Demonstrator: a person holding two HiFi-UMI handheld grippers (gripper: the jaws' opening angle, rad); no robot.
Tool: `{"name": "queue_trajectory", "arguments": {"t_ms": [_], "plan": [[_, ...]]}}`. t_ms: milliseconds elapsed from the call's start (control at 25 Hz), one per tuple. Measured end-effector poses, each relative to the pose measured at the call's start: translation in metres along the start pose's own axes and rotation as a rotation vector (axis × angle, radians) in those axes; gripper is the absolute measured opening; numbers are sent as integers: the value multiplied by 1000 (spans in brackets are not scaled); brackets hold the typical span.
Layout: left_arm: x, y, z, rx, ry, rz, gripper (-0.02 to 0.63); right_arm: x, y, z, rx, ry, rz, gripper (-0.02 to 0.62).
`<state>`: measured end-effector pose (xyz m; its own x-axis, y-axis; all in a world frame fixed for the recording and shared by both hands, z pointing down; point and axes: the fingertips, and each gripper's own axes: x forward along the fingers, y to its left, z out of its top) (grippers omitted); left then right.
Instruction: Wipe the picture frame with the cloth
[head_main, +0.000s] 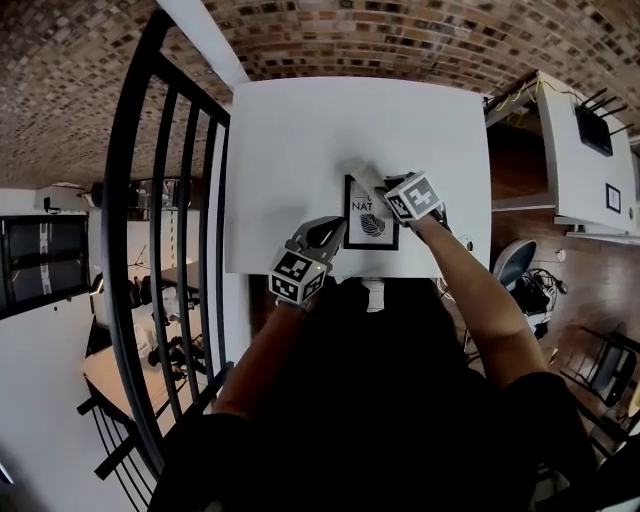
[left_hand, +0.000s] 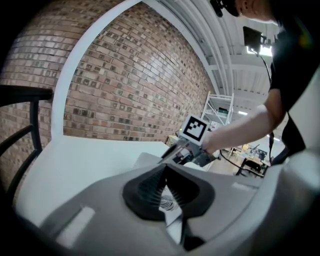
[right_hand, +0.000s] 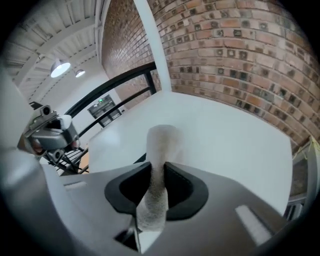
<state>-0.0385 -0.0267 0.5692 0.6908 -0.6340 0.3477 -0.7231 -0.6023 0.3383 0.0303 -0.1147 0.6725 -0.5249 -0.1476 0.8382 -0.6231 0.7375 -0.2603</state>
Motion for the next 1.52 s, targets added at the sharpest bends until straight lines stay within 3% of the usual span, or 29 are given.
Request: {"name": "queue_trajectory", "arguments": {"t_ms": [120, 320, 840, 1080, 1520], "plan": [[2, -2, 0, -2, 4, 2, 0, 5, -32, 6, 30, 0, -87, 81], [4, -4, 0, -8, 7, 1, 0, 30, -42, -14, 41, 98, -95, 81], [15, -4, -5, -7, 20, -19, 0, 37, 13, -58, 64, 217, 5, 81], [16, -4, -6, -14, 25, -29, 0, 30, 46, -86, 106, 226, 79, 81], [22, -11, -7, -16, 29, -47, 0, 18, 86, -124, 84, 270, 152, 81]]}}
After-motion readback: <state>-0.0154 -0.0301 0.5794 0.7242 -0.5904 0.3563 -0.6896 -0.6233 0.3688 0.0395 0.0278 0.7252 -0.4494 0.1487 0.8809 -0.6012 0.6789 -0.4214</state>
